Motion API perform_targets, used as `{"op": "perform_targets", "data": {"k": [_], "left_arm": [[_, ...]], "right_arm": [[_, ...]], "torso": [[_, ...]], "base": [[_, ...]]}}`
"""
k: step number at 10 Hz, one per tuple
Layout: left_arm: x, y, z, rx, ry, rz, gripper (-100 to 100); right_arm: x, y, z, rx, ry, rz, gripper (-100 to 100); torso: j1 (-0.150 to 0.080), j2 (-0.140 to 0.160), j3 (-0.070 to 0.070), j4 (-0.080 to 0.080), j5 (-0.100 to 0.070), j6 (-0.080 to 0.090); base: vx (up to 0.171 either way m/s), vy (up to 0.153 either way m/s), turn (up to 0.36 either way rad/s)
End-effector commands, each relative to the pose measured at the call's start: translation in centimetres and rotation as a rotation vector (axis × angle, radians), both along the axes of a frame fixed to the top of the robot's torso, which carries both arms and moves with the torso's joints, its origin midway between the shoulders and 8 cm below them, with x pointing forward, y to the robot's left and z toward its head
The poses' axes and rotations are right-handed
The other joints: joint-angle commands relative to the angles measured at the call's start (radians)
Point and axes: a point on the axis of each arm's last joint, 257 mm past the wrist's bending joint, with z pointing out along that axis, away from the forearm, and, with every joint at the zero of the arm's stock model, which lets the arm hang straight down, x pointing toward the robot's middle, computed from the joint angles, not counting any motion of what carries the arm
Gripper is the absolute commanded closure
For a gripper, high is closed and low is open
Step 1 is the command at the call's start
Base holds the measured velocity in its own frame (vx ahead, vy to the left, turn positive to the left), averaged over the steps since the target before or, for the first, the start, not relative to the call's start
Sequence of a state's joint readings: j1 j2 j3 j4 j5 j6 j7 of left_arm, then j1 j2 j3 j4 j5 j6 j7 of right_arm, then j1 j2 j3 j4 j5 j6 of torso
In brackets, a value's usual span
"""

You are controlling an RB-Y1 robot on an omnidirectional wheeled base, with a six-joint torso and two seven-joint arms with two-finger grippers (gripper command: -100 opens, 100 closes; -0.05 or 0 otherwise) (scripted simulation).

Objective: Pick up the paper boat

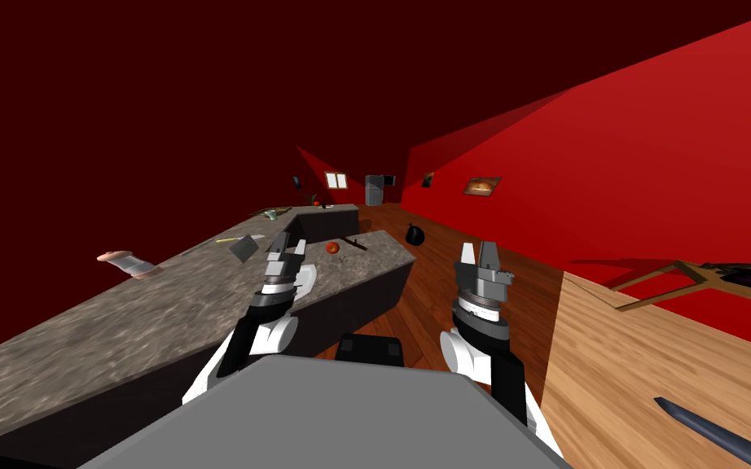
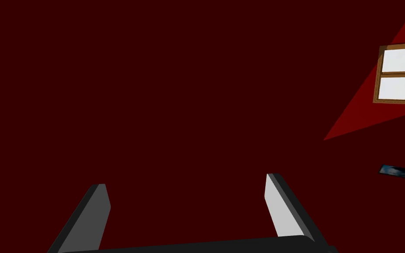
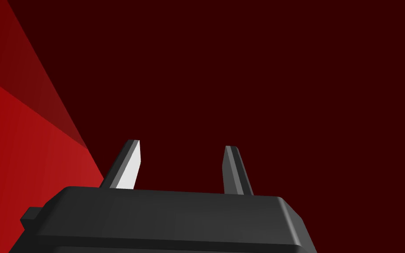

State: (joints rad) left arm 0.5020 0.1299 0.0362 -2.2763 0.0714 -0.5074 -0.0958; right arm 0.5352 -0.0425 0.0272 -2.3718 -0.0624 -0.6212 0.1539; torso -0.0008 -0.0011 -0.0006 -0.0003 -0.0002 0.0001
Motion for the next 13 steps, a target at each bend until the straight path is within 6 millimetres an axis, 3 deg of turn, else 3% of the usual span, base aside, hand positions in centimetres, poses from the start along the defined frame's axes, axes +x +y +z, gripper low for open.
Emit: {"op": "perform_targets", "data": {"k": [1,13], "left_arm": [[0.5,0.0,-0.2,0.013,0.022,0.002,-100],[5.6,3.1,-4.5,0.14,0.288,0.072,-100]], "right_arm": [[0.0,0.0,0.0,0.0,0.0,0.0,0],[0.0,0.0,0.0,0.0,0.0,0.0,0]], "torso": [[0.0,0.0,0.0,0.0,0.0,0.0],[-0.001,0.0,0.0,0.0,0.0,0.0]], "base": [[0.01,-0.013,-0.008],[0.013,-0.02,-0.032]]}}
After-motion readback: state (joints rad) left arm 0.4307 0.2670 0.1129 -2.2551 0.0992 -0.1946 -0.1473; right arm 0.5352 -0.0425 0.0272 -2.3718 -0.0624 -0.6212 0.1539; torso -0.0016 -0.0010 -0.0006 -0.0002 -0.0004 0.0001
